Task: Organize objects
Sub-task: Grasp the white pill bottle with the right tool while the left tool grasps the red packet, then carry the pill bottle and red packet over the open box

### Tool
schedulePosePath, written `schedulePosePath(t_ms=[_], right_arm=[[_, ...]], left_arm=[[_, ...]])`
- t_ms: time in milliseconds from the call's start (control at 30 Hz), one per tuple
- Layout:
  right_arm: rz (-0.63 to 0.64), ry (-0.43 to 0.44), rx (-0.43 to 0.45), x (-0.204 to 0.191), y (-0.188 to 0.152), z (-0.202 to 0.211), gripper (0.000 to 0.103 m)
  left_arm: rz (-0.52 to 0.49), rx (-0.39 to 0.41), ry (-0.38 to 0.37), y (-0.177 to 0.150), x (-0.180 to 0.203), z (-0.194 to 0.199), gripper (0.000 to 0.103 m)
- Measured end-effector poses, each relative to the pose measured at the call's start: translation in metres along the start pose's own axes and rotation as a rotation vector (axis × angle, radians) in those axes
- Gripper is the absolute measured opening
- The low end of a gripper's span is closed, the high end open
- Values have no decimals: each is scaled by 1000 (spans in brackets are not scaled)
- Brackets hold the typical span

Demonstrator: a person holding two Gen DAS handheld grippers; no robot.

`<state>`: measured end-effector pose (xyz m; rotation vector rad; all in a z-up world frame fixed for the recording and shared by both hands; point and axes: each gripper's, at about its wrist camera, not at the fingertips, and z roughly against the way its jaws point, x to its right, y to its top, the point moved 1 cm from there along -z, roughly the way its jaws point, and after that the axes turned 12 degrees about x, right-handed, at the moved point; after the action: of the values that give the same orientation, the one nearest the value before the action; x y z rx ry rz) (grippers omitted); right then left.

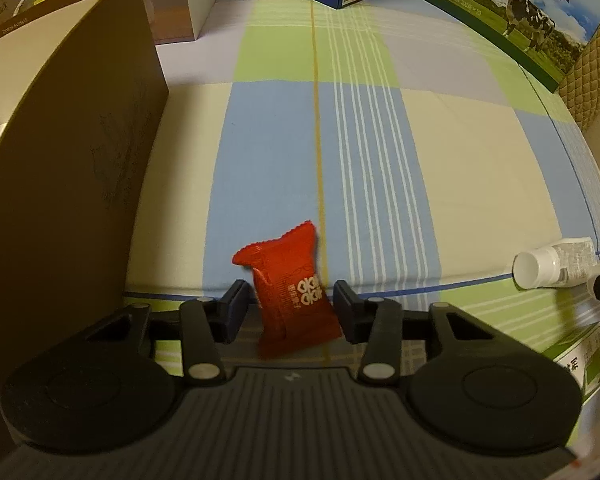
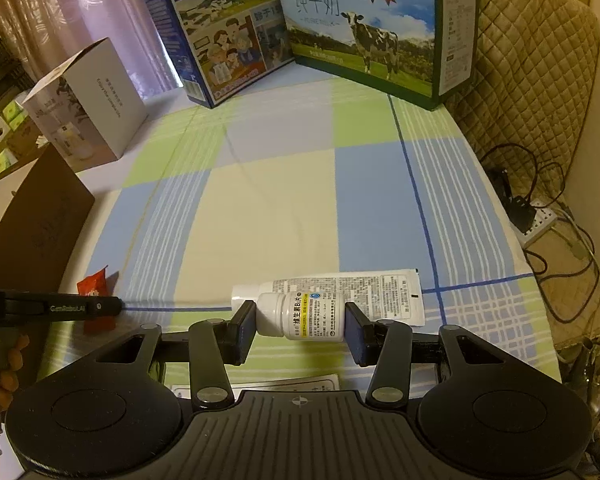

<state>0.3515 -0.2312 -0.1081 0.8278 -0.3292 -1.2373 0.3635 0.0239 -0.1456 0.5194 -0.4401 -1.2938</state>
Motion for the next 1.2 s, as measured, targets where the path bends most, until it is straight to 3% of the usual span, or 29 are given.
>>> schedulePosePath(t_ms=[67, 433, 933, 1200], right_arm=[[3, 7, 2, -2, 0, 2, 43], [24, 43, 34, -14, 1, 22, 43], [69, 140, 94, -45, -1, 76, 43], [103, 262, 89, -84, -15, 106, 43]], left_arm=[[3, 2, -3, -1, -1, 1, 30], [-21, 29, -44, -6, 8, 25, 26], [35, 178, -147, -18, -3, 132, 26], [71, 249, -175, -29, -20, 186, 26]])
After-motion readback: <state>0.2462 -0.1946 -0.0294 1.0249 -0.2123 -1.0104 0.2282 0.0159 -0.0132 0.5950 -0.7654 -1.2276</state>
